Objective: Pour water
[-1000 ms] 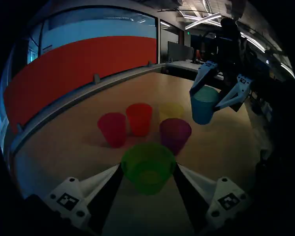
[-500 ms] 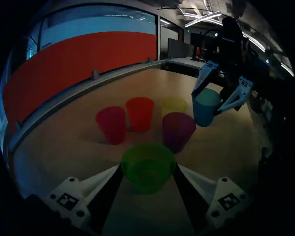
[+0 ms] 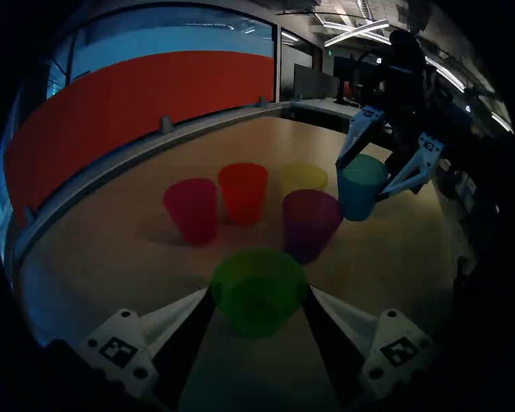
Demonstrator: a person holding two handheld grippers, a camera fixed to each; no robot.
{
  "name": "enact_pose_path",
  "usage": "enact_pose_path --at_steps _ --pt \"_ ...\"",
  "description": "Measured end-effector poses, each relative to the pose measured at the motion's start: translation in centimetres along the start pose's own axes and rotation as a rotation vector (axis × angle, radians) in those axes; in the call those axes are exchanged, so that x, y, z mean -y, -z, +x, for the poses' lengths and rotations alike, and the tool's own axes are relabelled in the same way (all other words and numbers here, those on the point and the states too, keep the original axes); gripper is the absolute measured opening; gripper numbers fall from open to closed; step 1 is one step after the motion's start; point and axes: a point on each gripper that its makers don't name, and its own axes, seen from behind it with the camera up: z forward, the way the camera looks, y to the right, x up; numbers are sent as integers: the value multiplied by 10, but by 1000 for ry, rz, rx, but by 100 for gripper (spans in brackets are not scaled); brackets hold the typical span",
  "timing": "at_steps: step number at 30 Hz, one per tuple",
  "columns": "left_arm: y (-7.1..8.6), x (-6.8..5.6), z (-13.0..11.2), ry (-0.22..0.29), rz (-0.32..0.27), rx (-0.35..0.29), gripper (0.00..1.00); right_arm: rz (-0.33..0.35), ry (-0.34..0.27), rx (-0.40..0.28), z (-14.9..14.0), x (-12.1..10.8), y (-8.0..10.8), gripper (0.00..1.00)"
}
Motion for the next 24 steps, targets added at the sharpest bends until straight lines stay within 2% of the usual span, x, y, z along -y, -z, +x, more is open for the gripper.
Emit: enact_pose_path --at_steps 17,24 --pt "5 0 -8 -14 13 1 87 5 1 15 -8 6 -4 94" --pt "4 1 -8 -31 20 6 91 6 -2 15 -8 8 -5 94"
